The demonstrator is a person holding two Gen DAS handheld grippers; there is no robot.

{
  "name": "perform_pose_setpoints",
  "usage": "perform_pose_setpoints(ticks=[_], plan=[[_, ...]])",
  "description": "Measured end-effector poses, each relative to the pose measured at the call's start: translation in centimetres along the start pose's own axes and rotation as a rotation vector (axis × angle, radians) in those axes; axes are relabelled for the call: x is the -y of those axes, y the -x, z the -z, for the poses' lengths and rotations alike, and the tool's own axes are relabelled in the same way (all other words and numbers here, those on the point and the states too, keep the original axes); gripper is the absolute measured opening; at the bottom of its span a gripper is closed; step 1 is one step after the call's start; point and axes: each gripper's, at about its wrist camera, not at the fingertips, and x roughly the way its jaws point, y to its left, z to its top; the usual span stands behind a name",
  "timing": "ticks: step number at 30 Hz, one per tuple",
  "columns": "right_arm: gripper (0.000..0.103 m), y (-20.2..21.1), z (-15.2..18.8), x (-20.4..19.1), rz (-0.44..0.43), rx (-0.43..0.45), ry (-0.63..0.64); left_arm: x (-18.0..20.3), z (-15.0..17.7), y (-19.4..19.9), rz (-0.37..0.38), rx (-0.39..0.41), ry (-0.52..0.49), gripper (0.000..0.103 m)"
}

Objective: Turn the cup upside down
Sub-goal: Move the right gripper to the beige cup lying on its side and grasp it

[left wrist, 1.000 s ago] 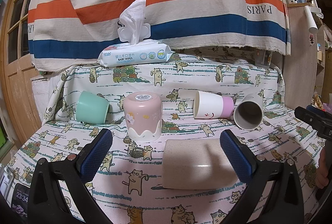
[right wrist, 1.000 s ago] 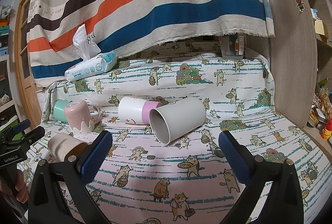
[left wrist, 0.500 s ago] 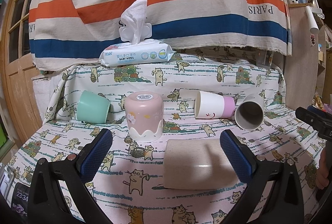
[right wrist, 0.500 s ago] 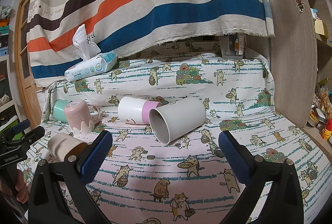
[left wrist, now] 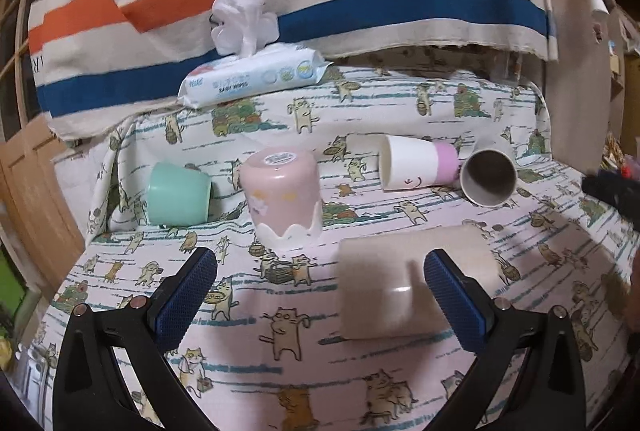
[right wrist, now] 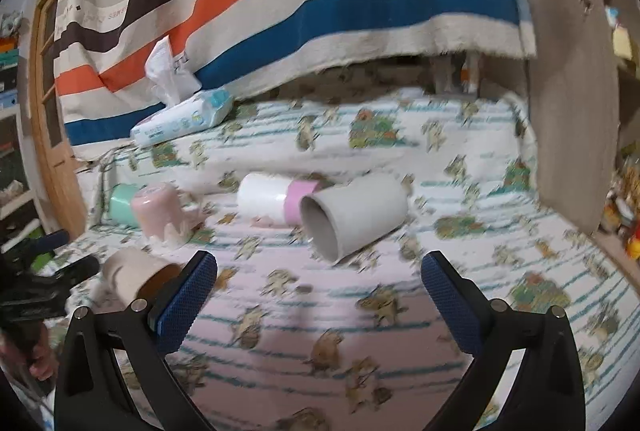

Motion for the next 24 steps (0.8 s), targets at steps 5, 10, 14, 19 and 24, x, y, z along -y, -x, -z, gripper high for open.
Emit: perform_pose_setpoints(ticks=[5,10,14,19,24], plan=[[0.103,-1.1,0.4,-2.6,-0.055,-0.135,0.019,-1.8,-2.1,-2.0,0.026,-0.075,0.018,0.103],[0.103,-2.1,1.7,-7.5,-0.107,-0.232,0.139,-2.7,-3.7,-5.4,0.049,-0.201,-0.001,0.103],[0.102,-2.9,3.0,-10.6,-0.114,-0.285,0.245,-3.4,-4.0,-7.7,0.078,-0.268,0.036,0.103],[0.102,-4.4,4.2,-12.6,-0.062,-0.328,0.320,-3.7,-3.9,-9.2,0.100,-0.321,0.042,0.103],[0.102,-6.0,3.9,-12.4,-0.008,-0.355,0.306,-3.6,-3.8,-10.2,0.116,-0.365,0.028,0.103]])
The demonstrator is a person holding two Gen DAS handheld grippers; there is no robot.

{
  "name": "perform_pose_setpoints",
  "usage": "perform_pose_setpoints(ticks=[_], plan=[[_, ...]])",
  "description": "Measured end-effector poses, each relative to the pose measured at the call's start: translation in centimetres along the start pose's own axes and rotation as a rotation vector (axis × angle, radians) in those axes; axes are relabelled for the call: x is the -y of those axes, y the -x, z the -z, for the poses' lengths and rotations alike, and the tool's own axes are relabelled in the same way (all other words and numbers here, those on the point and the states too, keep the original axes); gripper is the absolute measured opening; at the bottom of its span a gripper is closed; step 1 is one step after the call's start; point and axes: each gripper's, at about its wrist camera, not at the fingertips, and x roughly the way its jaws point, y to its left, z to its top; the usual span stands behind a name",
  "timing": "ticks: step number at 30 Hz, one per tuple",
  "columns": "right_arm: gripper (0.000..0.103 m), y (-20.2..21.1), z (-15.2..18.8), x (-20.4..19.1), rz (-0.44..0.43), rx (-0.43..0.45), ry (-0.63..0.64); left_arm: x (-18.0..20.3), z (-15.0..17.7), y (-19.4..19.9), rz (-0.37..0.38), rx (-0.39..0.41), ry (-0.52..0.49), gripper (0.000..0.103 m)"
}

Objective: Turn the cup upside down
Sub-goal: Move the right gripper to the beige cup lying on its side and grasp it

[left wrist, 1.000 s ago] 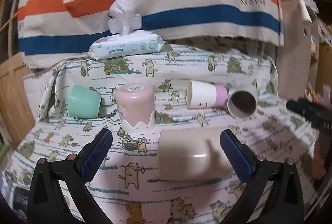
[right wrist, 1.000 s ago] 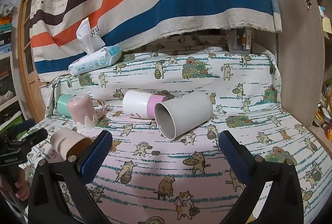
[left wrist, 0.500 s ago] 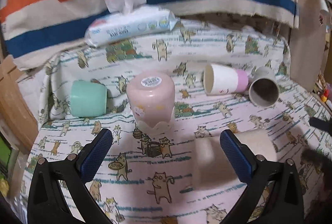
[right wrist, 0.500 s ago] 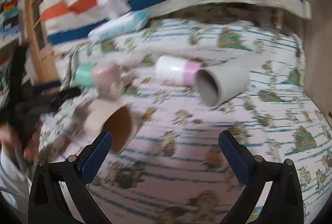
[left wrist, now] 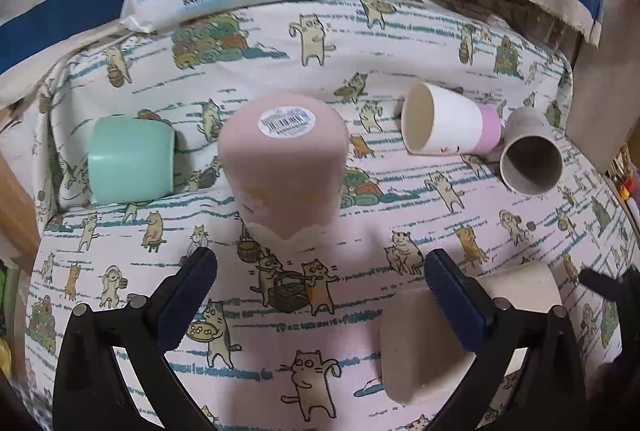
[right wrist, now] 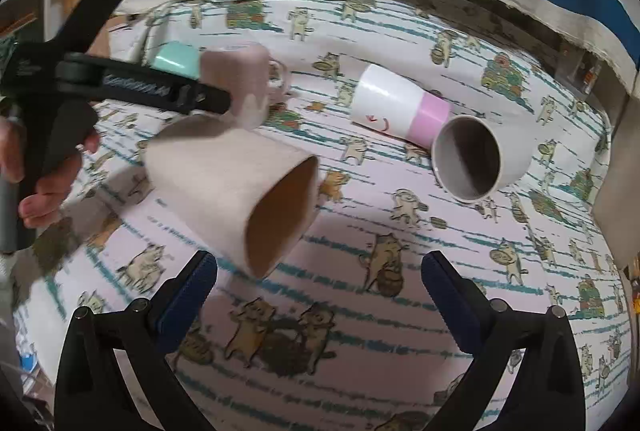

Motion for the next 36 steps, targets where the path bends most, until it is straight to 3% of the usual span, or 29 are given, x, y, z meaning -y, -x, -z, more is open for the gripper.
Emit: perform_pose_setpoints(ticks=[5,19,27,36], plan=[[0.102,-0.2,-0.6,1.3,0.024,0.002,-0.041,0.0,0.2,0.1,0.001,-0.012,-0.020,0.101],[0.102,0.4,-1.6,3.7,0.059,0.017,-0.093,2.2,3.4,2.1,0.096,-0.084,-0.075,0.098],[0.102,1.9,-1.5,5.4,0.065,0.042,-0.127,4.3,5.4,3.1,0.154,-0.080,-0.074,0.098],[0.102,3.9,-0.8,6.0,0.053,0.092,-0.124,6.4,7.3,4.2,0.134,-0.040,-0.076,0.098]])
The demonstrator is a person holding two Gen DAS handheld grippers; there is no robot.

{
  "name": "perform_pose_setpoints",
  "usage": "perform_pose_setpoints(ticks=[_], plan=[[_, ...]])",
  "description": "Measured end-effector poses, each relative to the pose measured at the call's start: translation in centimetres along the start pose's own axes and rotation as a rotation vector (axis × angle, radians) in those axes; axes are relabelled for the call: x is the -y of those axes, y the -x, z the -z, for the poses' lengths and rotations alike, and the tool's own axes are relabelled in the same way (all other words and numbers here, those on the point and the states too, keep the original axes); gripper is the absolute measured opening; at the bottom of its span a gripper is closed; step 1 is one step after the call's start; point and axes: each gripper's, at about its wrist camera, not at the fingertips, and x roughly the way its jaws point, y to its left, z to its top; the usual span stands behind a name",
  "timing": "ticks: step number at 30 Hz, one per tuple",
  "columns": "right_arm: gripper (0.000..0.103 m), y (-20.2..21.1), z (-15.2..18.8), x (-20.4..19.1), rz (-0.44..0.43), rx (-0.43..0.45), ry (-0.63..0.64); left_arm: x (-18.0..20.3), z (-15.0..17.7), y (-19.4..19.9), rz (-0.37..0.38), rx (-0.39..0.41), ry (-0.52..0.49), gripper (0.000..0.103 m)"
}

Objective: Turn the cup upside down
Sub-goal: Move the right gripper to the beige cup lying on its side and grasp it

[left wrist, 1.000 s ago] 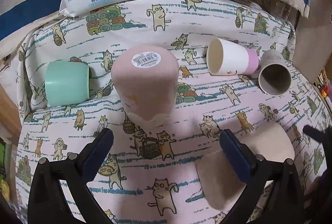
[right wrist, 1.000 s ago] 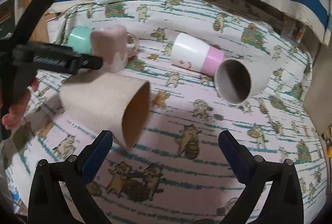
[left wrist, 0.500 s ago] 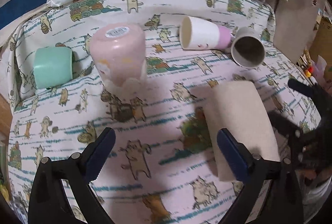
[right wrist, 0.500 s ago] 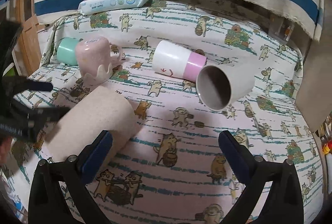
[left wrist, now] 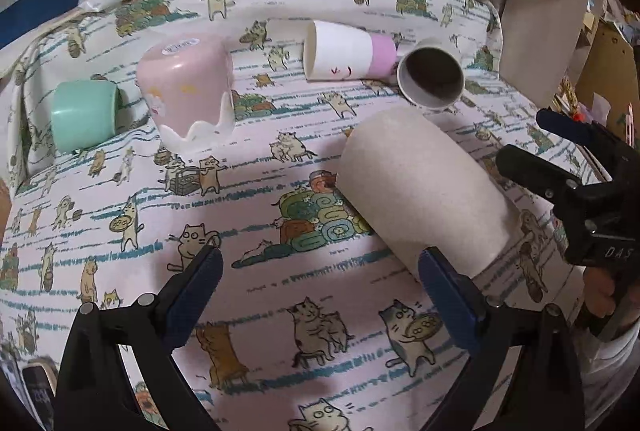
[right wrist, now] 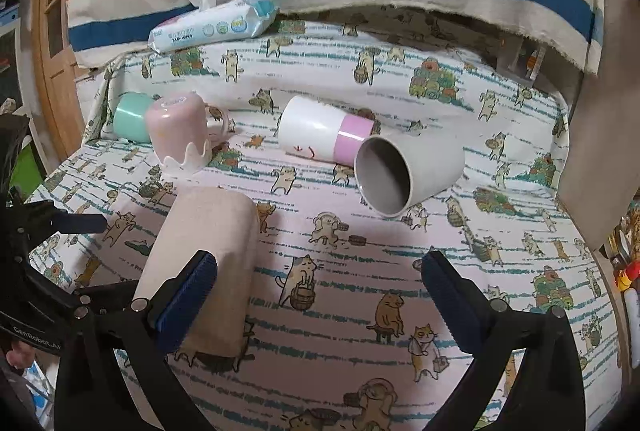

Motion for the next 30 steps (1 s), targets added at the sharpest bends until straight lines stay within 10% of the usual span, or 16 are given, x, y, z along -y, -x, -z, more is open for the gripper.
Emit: perform_pose_setpoints(ticks=[14,30], plan=[[0.103,5.7,1.5,3.3,0.009,0.436,0.055,2.8,0.9,3.0,-0.023,0.189,0.087,0.096],[0.103,6.7,3.7,5.0,-0.066,0.346,-0.075,3.6,2.0,4.5,-0.085,0.274,0.157,0.096]])
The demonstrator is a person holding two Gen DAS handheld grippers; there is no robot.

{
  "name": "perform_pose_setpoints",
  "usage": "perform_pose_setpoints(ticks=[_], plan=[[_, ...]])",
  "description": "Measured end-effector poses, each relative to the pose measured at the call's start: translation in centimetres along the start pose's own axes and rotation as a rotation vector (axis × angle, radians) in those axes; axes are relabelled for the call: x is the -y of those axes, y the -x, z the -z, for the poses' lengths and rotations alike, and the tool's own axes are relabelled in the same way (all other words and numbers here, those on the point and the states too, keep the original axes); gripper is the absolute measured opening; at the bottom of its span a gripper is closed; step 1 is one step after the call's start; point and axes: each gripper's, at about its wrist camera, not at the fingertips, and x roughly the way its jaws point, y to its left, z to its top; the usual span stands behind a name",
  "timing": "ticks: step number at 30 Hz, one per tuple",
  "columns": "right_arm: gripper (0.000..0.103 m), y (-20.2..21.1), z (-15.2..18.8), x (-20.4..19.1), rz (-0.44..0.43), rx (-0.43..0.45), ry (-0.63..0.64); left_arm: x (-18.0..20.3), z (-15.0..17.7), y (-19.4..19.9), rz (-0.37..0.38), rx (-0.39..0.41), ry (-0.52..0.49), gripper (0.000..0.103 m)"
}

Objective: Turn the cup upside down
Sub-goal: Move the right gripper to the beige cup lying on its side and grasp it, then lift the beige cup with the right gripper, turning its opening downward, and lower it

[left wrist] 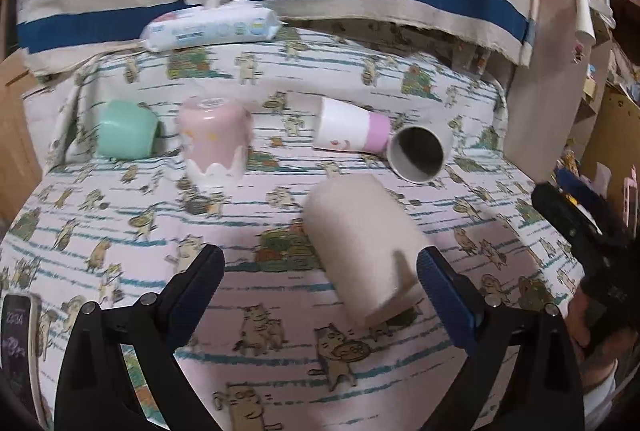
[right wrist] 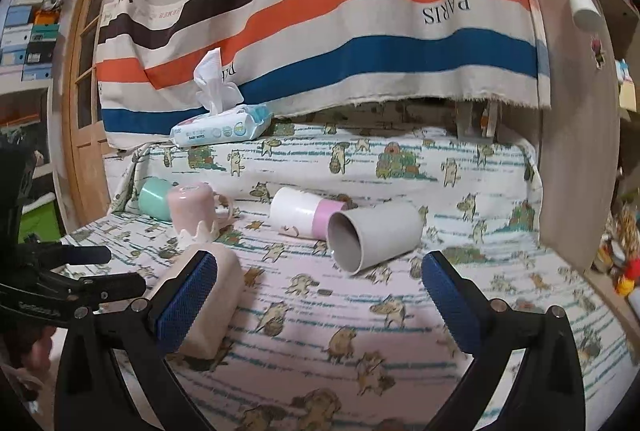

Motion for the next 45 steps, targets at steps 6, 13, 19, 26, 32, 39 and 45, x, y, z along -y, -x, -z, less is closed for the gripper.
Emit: perform_pose_setpoints(ticks=[6,13,19,26,32,39,45], plan=[[0.102,-2.2,0.2,-2.8,-0.035,-0.151,-0.028,-2.8,0.5,0.6,-0.049,0.022,0.054,0.096],[0.102,-3.6,1.3,-6.5,-0.096,-0.230,-0.033,-6.0,0.7,1.7,-0.082,0.073,0.108,0.096],[0.102,-5.8,2.1,-9.0,-0.098,-0.327,-0.031,-7.8,0.6,2.1,-0.077,0.091,0.147,0.096],[0.094,-8.3,2.7,-11.2,-0.066,-0.423,0.019,-8.4,0.8,2.2,-0.074,0.097,0.158,0.096],[0.085,-9.3,3.4,-11.4,-0.068,-0.480,0.039,-8.1,0.9,1.8,-0.057,0.089,0.153,0.096],[0.074,-8.9,3.4,-10.4,-0.085,-0.498,0.032,-6.3,-0.2,0.1,0.048,-0.003,0.114,0.088],[0.068,-8.0,4.4,-9.7,-0.125,-0.523,0.021,-3.2,-2.0,-1.3,0.086,-0.029,0.020,0.077]])
